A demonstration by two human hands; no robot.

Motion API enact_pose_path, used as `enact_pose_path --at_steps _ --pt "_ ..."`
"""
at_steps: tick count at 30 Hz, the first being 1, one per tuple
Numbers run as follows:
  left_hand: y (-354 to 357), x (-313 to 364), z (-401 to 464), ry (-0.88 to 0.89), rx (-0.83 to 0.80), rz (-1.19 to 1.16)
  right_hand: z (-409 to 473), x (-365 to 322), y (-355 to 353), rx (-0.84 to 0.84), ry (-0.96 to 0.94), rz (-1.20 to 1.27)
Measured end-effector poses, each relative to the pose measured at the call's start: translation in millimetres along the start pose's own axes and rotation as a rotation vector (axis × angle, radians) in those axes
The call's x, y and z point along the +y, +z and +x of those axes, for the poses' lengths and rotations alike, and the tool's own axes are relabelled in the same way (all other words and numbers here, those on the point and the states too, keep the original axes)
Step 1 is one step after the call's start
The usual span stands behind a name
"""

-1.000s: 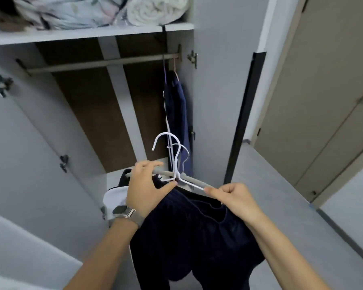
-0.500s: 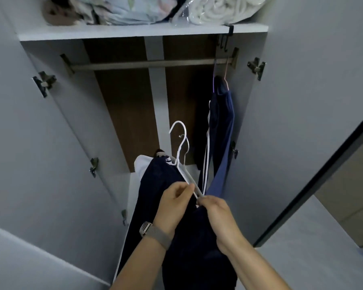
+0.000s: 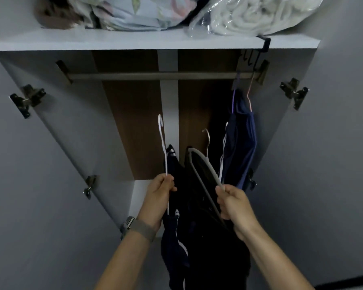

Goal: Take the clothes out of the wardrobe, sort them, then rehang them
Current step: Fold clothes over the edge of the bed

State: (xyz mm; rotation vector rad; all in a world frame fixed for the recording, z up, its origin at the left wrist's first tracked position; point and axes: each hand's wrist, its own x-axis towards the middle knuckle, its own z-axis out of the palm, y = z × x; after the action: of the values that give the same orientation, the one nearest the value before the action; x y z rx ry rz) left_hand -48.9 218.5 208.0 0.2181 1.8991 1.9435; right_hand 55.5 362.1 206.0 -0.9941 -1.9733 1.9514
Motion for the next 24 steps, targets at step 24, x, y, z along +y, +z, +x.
enact_pose_path --at_steps 24 --pt "23 51 186 0.004 -0.150 -0.058 242 -145 -16 0.380 -0.181 0.081"
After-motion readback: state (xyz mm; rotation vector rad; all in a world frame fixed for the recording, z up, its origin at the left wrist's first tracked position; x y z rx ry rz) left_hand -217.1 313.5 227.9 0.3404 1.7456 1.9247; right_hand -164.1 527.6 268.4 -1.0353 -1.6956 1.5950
